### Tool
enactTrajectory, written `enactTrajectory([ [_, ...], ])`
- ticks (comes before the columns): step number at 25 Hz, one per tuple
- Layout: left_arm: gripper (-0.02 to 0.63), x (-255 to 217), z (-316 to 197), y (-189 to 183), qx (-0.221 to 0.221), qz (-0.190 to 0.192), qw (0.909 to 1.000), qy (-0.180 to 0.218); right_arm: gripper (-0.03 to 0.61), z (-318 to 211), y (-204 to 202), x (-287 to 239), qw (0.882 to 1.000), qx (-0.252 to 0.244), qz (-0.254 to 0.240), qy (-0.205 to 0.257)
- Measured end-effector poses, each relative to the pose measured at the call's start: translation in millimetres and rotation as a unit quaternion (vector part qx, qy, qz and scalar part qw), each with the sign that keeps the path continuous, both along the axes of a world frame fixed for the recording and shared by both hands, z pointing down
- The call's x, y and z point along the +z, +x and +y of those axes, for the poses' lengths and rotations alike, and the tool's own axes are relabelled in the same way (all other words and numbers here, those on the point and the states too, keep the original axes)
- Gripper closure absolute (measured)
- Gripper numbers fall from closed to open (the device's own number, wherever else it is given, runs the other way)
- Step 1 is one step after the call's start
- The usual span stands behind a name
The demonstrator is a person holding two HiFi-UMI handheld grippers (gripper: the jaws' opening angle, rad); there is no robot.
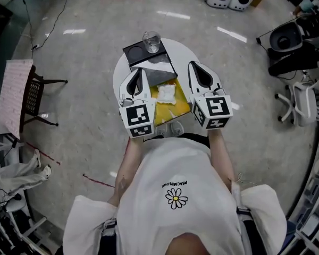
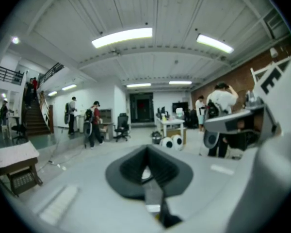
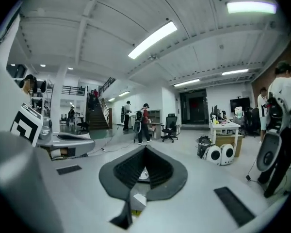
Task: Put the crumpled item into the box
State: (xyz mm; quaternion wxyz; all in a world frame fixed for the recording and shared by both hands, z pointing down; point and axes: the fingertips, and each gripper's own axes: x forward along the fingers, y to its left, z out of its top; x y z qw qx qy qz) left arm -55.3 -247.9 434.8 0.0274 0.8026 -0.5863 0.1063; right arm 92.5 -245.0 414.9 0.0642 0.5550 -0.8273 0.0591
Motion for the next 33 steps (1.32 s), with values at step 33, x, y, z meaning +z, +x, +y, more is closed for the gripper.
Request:
enactTrajectory([
  [33, 0.615, 2, 8, 18, 0.015, -0.003, 0.9999, 0.004, 0.58, 19, 17, 52, 0.998, 0.014, -0.005, -0.066],
])
